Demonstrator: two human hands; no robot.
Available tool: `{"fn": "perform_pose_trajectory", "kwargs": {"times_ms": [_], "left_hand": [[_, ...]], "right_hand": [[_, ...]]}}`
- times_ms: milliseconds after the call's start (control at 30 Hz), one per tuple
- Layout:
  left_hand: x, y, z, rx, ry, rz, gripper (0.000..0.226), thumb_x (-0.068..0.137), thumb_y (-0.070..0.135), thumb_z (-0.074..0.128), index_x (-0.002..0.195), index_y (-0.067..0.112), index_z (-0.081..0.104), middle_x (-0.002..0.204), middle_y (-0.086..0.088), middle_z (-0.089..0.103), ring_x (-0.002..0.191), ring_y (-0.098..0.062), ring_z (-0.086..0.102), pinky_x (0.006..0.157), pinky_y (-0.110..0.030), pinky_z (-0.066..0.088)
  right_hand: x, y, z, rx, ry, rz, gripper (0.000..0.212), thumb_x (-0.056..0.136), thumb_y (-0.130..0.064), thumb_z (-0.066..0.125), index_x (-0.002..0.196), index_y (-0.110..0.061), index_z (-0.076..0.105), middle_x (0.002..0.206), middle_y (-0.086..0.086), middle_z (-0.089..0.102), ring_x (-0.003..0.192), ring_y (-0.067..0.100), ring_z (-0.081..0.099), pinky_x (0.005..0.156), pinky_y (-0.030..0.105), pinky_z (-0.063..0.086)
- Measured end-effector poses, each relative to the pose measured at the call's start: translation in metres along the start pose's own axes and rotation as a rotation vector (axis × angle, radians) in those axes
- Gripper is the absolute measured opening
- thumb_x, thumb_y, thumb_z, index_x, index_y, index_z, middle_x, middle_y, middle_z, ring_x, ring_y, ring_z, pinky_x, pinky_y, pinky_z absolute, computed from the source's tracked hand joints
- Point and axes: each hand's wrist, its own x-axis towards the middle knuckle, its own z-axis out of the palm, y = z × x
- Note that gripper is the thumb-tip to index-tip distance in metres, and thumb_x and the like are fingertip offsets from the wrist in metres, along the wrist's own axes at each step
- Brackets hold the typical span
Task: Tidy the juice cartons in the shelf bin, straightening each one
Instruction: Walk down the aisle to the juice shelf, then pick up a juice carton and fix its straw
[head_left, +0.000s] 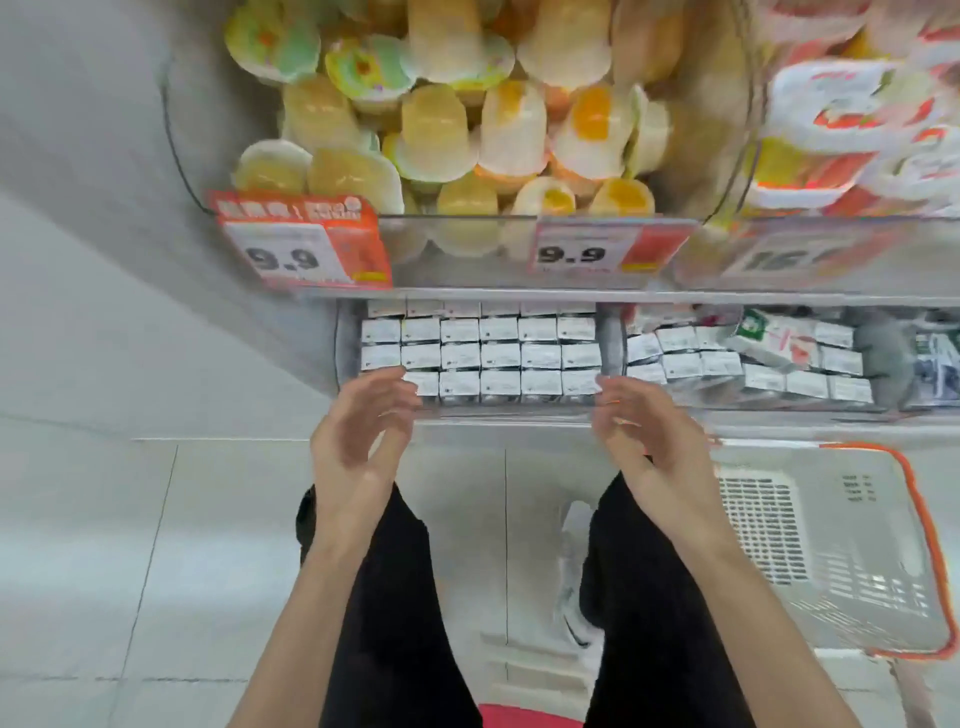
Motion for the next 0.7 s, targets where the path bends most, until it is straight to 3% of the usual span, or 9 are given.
{"fn": "perform_pose_trajectory", "kwargs": {"times_ms": [133, 333, 467, 567, 700], "left_hand": [[0.014, -0.075, -0.003, 0.021, 0.028, 0.121, 0.029, 0.098, -0.002, 0.064, 0.126, 0.007, 0.066, 0.107, -0.015, 0.072, 0.105, -0.034, 0.070, 0.101, -0.044, 0.055], [0.020, -0.109, -0.012, 0.084, 0.014, 0.284, 0.032, 0.101, -0.008, 0.062, 0.133, -0.003, 0.059, 0.114, -0.026, 0.067, 0.108, -0.033, 0.067, 0.099, -0.038, 0.055], [0.014, -0.098, -0.016, 0.120, 0.018, 0.290, 0.031, 0.101, -0.002, 0.065, 0.132, 0.000, 0.061, 0.113, -0.021, 0.070, 0.107, -0.033, 0.069, 0.097, -0.031, 0.055], [0.016, -0.084, -0.026, 0.186, 0.031, 0.304, 0.030, 0.101, 0.003, 0.070, 0.130, 0.005, 0.065, 0.109, -0.009, 0.073, 0.102, -0.018, 0.071, 0.093, -0.027, 0.056], [0.026, -0.061, -0.051, 0.278, -0.019, 0.321, 0.030, 0.100, 0.009, 0.071, 0.129, 0.014, 0.068, 0.107, -0.001, 0.073, 0.097, -0.010, 0.071, 0.090, -0.023, 0.056]], "right_hand": [[0.032, 0.069, 0.026, 0.014, -0.038, -0.173, 0.033, 0.097, 0.003, 0.070, 0.125, -0.014, 0.070, 0.113, 0.003, 0.074, 0.103, 0.017, 0.072, 0.094, 0.025, 0.055], [0.052, 0.103, 0.044, -0.002, -0.118, -0.343, 0.031, 0.098, 0.000, 0.070, 0.127, -0.012, 0.068, 0.115, 0.007, 0.072, 0.102, 0.013, 0.071, 0.088, 0.024, 0.054], [0.054, 0.099, 0.048, -0.004, -0.146, -0.365, 0.028, 0.099, -0.004, 0.071, 0.125, -0.014, 0.070, 0.113, -0.002, 0.071, 0.102, 0.012, 0.071, 0.086, 0.022, 0.054], [0.054, 0.094, 0.054, -0.025, -0.173, -0.392, 0.027, 0.098, -0.003, 0.071, 0.123, -0.015, 0.071, 0.114, -0.001, 0.072, 0.100, 0.012, 0.071, 0.083, 0.020, 0.054], [0.061, 0.084, 0.074, -0.109, -0.247, -0.467, 0.023, 0.097, -0.009, 0.072, 0.118, -0.019, 0.073, 0.113, -0.001, 0.074, 0.099, 0.013, 0.072, 0.084, 0.031, 0.057]]}}
